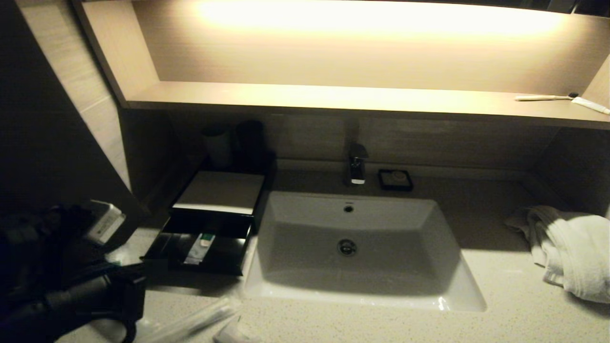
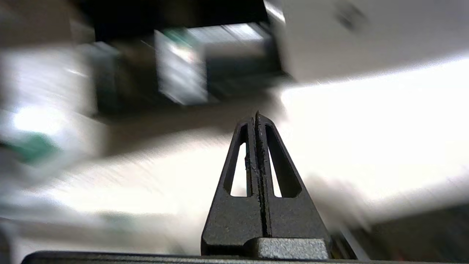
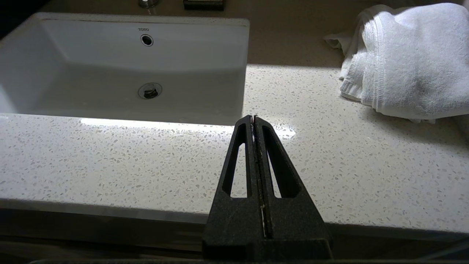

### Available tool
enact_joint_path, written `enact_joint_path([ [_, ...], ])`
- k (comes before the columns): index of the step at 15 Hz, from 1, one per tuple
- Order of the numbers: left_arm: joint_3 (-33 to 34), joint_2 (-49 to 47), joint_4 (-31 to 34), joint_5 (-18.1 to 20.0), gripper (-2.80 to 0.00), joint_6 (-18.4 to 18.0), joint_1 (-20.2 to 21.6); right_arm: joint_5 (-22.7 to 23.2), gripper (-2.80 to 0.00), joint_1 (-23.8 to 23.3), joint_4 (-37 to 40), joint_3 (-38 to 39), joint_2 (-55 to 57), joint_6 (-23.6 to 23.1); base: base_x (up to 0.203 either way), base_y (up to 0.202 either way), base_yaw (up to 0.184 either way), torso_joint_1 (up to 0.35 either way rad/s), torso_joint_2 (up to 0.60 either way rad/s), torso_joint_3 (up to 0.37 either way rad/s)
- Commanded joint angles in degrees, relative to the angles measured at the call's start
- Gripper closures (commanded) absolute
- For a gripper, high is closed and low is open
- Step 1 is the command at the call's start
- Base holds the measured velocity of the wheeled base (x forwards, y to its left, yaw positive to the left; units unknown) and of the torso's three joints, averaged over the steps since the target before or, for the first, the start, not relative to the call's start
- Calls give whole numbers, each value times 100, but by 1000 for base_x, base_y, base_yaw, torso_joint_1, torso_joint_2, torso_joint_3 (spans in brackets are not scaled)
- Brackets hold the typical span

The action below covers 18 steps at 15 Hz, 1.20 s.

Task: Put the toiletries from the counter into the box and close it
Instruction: Pick up the bathroom toiletry

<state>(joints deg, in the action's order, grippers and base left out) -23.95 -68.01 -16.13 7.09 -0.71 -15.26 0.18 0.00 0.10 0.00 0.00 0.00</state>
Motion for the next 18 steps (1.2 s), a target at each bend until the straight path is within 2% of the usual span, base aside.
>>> enact_joint_path([
  [1,-439,723,1659,854,0,-19,-3,-1,0,0,-1,0,0,0,0,0,0,0,0,0],
  [2,-602,836,2115,1243,0,-27,-3,-1,0,0,-1,0,0,0,0,0,0,0,0,0],
  [3,-606,860,2247,1368,0,-46,-4,-5,0,0,-1,0,0,0,0,0,0,0,0,0],
  [5,-540,817,2282,1372,0,-103,-87,-1,0,0,-1,0,0,0,0,0,0,0,0,0],
  [9,-273,862,2290,1315,0,-310,-649,-1,0,0,-1,0,0,0,0,0,0,0,0,0],
  [13,-268,511,2424,1306,0,-536,-672,-1,0,0,-1,0,0,0,0,0,0,0,0,0],
  [15,-346,223,2496,1190,0,-590,-770,-1,0,0,-1,0,0,0,0,0,0,0,0,0],
  [18,-477,-3,2517,663,0,-571,-1260,-1,0,0,-1,0,0,0,0,0,0,0,0,0],
])
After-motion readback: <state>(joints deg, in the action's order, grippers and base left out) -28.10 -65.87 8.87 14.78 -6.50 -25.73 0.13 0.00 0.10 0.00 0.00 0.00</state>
